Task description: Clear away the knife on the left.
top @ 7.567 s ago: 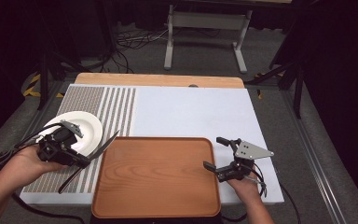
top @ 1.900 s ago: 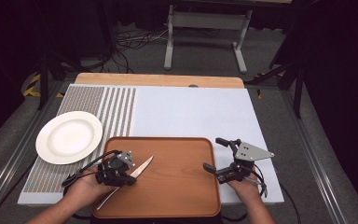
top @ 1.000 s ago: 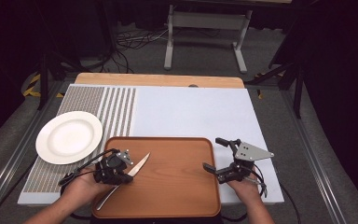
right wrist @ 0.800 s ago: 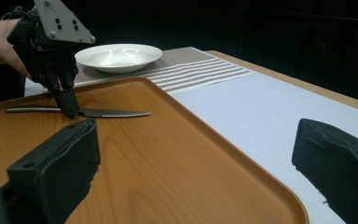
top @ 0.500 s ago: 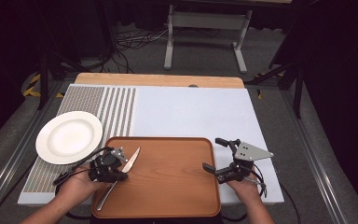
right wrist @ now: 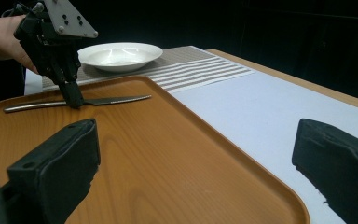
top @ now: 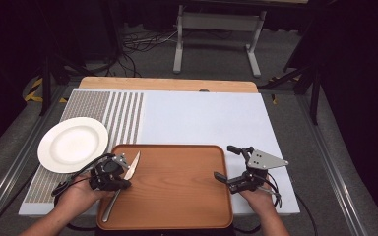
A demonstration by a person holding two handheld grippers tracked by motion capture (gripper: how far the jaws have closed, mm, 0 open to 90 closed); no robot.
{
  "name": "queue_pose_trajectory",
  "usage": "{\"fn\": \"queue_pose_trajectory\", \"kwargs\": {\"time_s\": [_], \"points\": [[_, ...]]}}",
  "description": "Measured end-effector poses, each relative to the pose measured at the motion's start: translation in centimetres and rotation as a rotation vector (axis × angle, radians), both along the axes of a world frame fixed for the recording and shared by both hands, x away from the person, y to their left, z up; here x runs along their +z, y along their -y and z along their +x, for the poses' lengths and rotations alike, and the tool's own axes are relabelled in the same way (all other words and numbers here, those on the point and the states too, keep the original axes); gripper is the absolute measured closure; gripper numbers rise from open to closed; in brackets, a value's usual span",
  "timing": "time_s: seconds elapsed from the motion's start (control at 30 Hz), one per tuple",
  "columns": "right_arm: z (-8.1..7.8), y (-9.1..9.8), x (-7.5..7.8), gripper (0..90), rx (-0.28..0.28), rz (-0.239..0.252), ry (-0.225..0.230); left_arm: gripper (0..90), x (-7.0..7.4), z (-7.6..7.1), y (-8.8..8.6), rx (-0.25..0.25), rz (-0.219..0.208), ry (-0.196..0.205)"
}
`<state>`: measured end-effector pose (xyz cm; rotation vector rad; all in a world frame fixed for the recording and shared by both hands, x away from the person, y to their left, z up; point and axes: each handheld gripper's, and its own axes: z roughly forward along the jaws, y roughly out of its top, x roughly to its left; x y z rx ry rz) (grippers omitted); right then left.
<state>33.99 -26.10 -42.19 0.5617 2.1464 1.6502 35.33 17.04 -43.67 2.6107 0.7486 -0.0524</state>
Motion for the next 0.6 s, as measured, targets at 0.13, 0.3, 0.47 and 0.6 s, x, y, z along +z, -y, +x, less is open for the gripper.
{"fn": "queue_pose_trajectory", "kwargs": {"time_s": [0.13,0.3,0.47,0.6], "points": [[0.0,0.0,0.0,1.4,0.001,0.0,-0.001,90.0,0.0,0.0,-0.3,0.011,0.003,0.003],[0.0,-0.1,0.0,1.4,0.0,-0.002,-0.001,90.0,0.0,0.0,-0.7,0.021,0.005,0.007],[0.0,-0.1,0.0,1.4,-0.001,-0.003,-0.002,90.0,0.0,0.1,-1.1,0.031,0.008,0.014],[0.0,-0.1,-0.1,1.4,0.001,-0.003,-0.003,90.0,0.0,0.1,-1.4,0.036,0.011,0.014]]}}
